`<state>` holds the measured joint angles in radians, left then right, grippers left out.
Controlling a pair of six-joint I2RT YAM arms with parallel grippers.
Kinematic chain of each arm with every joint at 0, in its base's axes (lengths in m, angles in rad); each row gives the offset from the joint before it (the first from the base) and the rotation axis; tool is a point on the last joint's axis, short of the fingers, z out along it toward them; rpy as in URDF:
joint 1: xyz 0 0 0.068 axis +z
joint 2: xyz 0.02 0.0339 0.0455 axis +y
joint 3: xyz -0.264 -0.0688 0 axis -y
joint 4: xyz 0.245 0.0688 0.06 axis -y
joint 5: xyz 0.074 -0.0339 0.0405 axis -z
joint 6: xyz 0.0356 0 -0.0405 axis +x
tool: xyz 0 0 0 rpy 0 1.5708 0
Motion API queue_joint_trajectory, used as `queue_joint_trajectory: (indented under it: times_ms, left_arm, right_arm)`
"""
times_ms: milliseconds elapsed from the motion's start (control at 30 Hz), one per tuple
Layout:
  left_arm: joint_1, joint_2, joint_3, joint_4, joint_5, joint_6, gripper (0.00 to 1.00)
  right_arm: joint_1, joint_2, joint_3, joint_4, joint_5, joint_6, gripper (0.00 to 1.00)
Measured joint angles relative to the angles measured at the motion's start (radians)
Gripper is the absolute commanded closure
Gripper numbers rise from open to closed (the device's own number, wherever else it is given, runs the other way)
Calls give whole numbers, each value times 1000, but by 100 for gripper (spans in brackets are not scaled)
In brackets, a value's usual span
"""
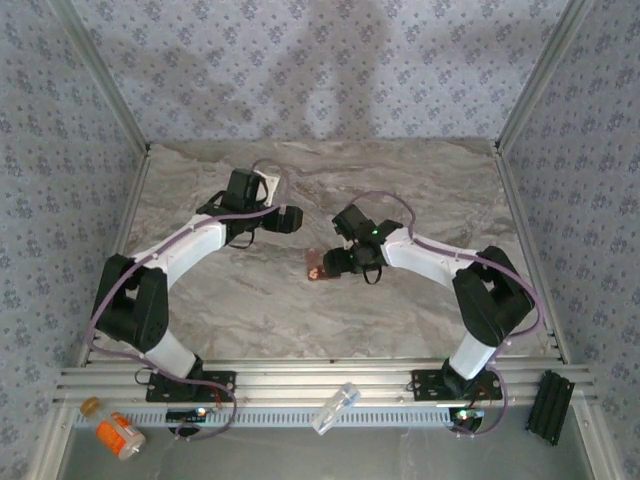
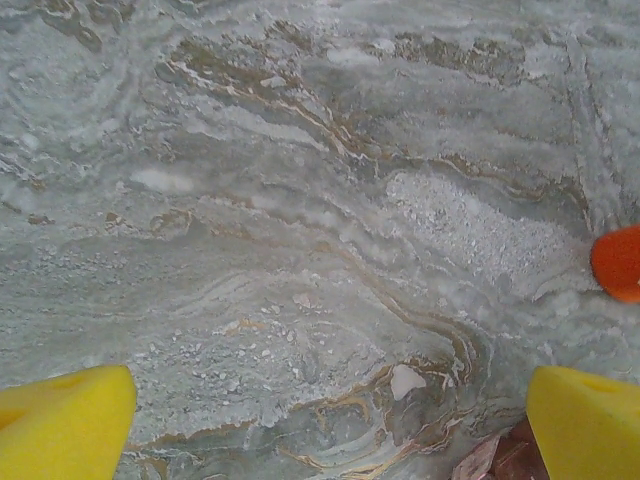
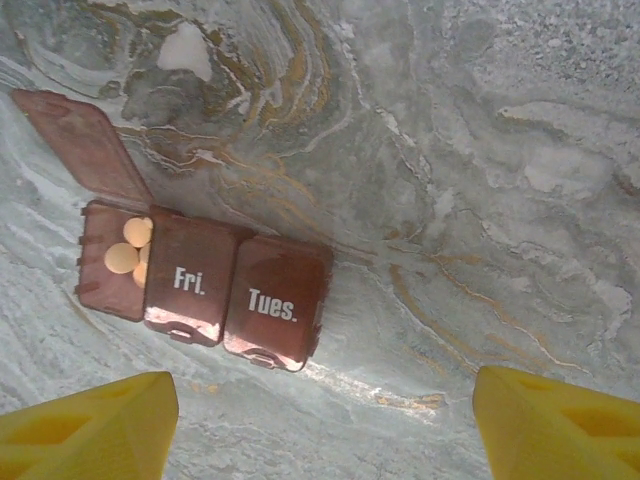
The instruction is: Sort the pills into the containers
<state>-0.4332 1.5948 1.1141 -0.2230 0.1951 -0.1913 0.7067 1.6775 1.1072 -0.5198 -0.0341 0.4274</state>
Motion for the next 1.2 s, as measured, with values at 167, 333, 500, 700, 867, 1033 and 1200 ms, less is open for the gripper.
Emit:
queue_joint_trajectory:
  times_ms: [167, 333, 500, 700, 867, 1033, 1200]
  left_arm:
    - [-18, 37, 5, -27, -1, 12, 1]
    - [-34, 61, 10, -59, -2, 26, 3]
    - [-40, 64, 20, -75, -5, 40, 19]
    - [-40, 91, 48, -93, -6, 48, 63]
    - [-51, 123, 65, -108, -8, 53, 96]
    - [-61, 132, 78, -122, -8, 60, 100]
    - [-69, 148, 95, -126, -8, 60, 100]
  right_arm:
    - [0, 31, 0, 15, 4, 7, 22]
    - [-8, 51, 0, 23, 7, 12, 22]
    - [-22, 50, -6, 35, 13, 18, 23]
    - [-33, 51, -18, 45, 16, 22, 23]
    - [-40, 51, -26, 65, 16, 23, 23]
    - [-45, 66, -29, 77, 16, 23, 23]
    - [-46, 79, -29, 85, 11, 23, 24]
